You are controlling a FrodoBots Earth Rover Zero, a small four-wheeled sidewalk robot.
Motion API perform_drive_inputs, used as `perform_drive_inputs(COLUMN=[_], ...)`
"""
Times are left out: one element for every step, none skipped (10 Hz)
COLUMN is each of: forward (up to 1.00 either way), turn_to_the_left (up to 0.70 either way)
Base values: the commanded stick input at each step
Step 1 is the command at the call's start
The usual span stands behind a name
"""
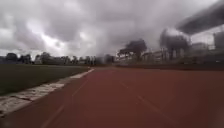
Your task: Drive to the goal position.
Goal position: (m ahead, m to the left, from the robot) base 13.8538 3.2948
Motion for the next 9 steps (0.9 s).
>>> perform_drive_inputs(forward=[1.0,1.0,1.0,1.0,1.0,1.0,1.0,1.0,1.0], turn_to_the_left=[0.0,0.0,0.0,0.0,0.0,0.0,0.0,0.0,0.0])
